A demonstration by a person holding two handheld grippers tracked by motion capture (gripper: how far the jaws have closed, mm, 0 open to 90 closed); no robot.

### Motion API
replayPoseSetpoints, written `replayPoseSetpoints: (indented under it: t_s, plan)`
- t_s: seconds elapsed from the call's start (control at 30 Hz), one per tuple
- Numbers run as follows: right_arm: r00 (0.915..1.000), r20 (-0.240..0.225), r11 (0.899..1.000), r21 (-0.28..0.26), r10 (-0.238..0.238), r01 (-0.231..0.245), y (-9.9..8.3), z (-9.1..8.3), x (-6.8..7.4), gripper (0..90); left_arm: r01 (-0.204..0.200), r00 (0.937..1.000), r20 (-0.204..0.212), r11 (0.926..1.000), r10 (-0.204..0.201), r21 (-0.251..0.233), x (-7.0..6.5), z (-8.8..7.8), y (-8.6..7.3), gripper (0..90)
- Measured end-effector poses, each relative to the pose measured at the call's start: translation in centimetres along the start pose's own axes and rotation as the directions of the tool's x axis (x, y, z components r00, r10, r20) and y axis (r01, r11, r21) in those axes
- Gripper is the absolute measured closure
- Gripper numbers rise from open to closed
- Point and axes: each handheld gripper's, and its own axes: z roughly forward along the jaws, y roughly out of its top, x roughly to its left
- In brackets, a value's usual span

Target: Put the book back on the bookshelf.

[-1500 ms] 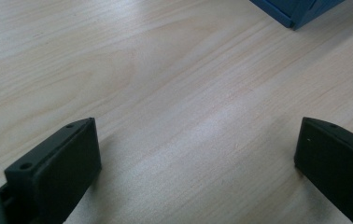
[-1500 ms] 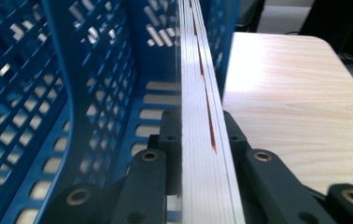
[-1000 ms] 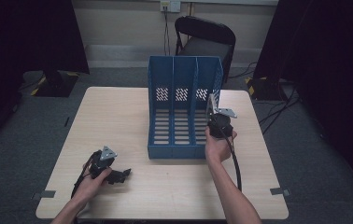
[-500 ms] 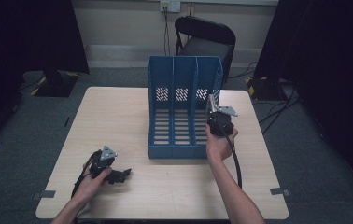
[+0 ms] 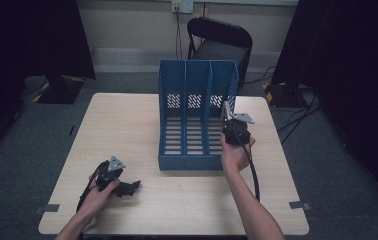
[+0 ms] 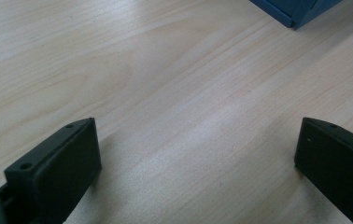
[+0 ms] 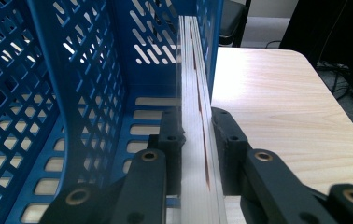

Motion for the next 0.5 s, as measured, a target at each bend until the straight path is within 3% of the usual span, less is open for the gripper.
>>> replayPoseSetpoints:
  t_s: [0.33,0.5]
  plan:
    - [0.9999,-0.001,1.000,0.001,0.012,-0.012,-0.14,0.17,-0.34,63.8,0.000,1.0000,0.000,1.0000,0.000,0.000,0.00,0.00,0.00,0.0]
    - [0.9994,-0.033,1.000,-0.010,0.014,-0.014,-0.16,0.15,-0.55,59.2,0.000,1.0000,0.000,1.0000,0.000,0.000,0.00,0.00,0.00,0.0]
